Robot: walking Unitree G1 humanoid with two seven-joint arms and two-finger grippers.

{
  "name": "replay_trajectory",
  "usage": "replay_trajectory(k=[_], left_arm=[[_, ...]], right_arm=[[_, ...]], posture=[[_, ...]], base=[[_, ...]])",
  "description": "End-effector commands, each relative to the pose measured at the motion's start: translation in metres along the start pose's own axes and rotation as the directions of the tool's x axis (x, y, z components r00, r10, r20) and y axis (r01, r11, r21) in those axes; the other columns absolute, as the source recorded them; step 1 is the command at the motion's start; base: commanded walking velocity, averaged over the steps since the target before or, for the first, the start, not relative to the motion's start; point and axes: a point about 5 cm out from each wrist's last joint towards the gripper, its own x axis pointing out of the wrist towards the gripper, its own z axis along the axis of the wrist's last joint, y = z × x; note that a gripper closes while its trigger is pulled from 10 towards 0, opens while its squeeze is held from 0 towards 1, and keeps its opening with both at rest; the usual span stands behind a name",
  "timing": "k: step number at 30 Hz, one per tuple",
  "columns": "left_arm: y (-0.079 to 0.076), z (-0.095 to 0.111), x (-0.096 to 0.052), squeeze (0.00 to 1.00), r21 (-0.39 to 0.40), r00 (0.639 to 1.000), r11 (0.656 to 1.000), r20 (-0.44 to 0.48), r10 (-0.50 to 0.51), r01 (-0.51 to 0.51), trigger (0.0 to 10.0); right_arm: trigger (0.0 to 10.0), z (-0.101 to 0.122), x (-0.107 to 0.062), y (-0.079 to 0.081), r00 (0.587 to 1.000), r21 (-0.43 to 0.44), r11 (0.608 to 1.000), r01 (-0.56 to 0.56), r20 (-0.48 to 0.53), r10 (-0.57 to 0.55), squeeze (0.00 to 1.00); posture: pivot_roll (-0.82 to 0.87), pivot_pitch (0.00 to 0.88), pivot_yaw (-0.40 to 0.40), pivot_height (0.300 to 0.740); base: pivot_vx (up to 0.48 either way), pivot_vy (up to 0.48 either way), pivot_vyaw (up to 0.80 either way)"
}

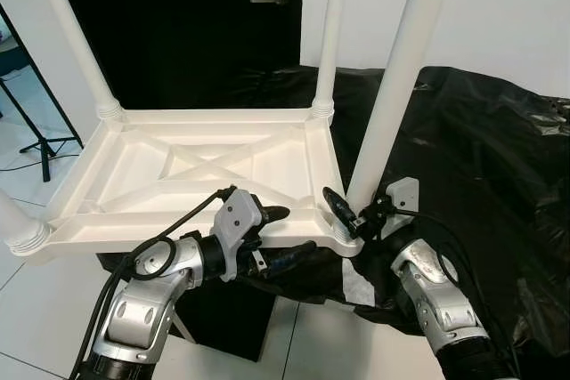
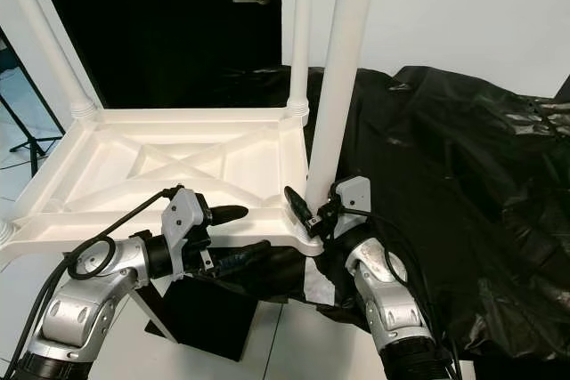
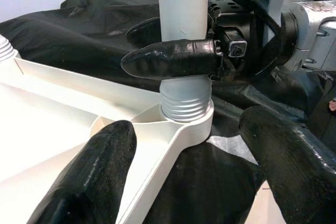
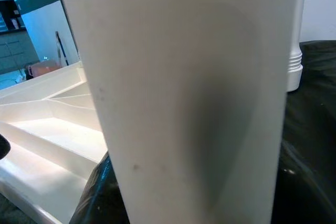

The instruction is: Building children table

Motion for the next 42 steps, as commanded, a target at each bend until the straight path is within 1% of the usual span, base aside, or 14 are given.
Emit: replay_trajectory(k=[1,8,11,13,16,18,27,28,29,30,38,39,40,42], left_arm=[[0.004,0.003,0.000,0.00,0.008,0.998,0.998,-0.002,0.068,-0.068,10.0],[0.003,0.003,0.002,0.00,0.007,0.998,0.998,0.000,0.061,-0.061,10.0],[0.003,0.004,0.002,0.00,0.004,0.998,0.998,0.004,0.061,-0.061,10.0],[0.003,0.004,0.002,0.00,0.004,0.998,0.998,0.004,0.061,-0.061,10.0],[0.001,0.005,0.002,0.00,0.000,0.998,0.998,0.009,0.068,-0.068,10.0],[0.001,0.005,0.002,0.00,-0.001,0.998,0.998,0.009,0.068,-0.068,10.0],[0.003,0.006,0.004,0.00,0.001,0.998,0.998,0.011,0.067,-0.067,10.0],[0.003,0.006,0.004,0.00,0.004,0.998,0.998,0.012,0.064,-0.064,10.0],[0.003,0.006,0.004,0.00,0.004,0.998,0.998,0.012,0.064,-0.064,10.0],[0.004,0.007,0.005,0.00,0.005,0.998,0.998,0.013,0.062,-0.062,10.0],[0.003,0.008,0.009,0.00,0.012,0.999,0.999,0.016,0.048,-0.048,10.0],[0.002,0.007,0.010,0.00,0.010,0.999,0.999,0.016,0.046,-0.046,10.0],[0.001,0.006,0.011,0.00,0.013,0.999,0.999,0.013,0.042,-0.042,10.0],[-0.001,0.005,0.012,0.00,0.013,0.999,0.999,0.008,0.039,-0.039,10.0]], right_arm=[[10.0,-0.034,-0.016,-0.003,0.984,0.079,0.996,0.047,-0.176,-0.032,0.00],[10.0,-0.032,-0.017,-0.003,0.986,0.045,0.998,0.040,-0.164,-0.032,0.00],[10.0,-0.032,-0.018,-0.004,0.976,-0.001,0.990,0.141,-0.168,-0.140,0.00],[10.0,-0.032,-0.018,-0.004,0.976,-0.001,0.990,0.141,-0.168,-0.140,0.00],[10.0,-0.027,-0.019,-0.002,0.900,-0.077,0.910,0.408,-0.132,-0.415,0.00],[10.0,-0.025,-0.019,0.000,0.881,-0.076,0.890,0.450,-0.124,-0.456,0.00],[10.0,-0.014,-0.013,0.009,0.888,-0.057,0.890,0.452,-0.057,-0.455,0.00],[10.0,-0.011,-0.013,0.007,0.895,-0.041,0.895,0.443,-0.036,-0.445,0.60],[10.0,-0.011,-0.013,0.007,0.895,-0.041,0.895,0.443,-0.036,-0.445,0.60],[10.0,-0.006,-0.013,0.004,0.904,-0.030,0.903,0.428,-0.009,-0.428,1.00],[10.0,0.015,-0.015,-0.014,0.957,-0.039,0.957,0.287,0.057,-0.284,1.00],[10.0,0.017,-0.015,-0.016,0.969,-0.056,0.968,0.243,0.055,-0.240,0.59],[10.0,0.018,-0.014,-0.018,0.981,-0.056,0.980,0.191,0.040,-0.189,0.00],[10.0,0.020,-0.013,-0.022,0.994,-0.062,0.992,0.108,0.018,-0.107,0.00]], posture=[[0.06,0.000,0.007,0.740],[0.05,0.000,0.008,0.740],[0.06,0.000,0.002,0.740],[0.06,0.000,0.002,0.740],[0.06,0.000,-0.004,0.740],[0.06,0.000,-0.008,0.740],[0.05,0.000,0.005,0.740],[0.04,0.000,0.007,0.740],[0.04,0.000,0.007,0.740],[0.04,0.000,0.007,0.740],[0.03,0.000,0.007,0.740],[0.02,0.000,0.006,0.740],[0.03,0.000,0.004,0.740],[0.03,0.000,0.002,0.740]], base=[[0.000,0.000,0.00],[0.000,0.000,0.00],[0.000,0.000,0.00],[0.000,0.000,0.00],[0.000,0.000,0.00],[0.000,0.000,0.00],[0.000,0.000,0.00],[0.000,0.000,0.00],[0.000,0.000,0.00],[0.000,0.000,0.00],[0.000,0.000,0.00],[0.000,0.000,0.00],[0.000,0.000,0.00],[0.000,0.000,0.00]])
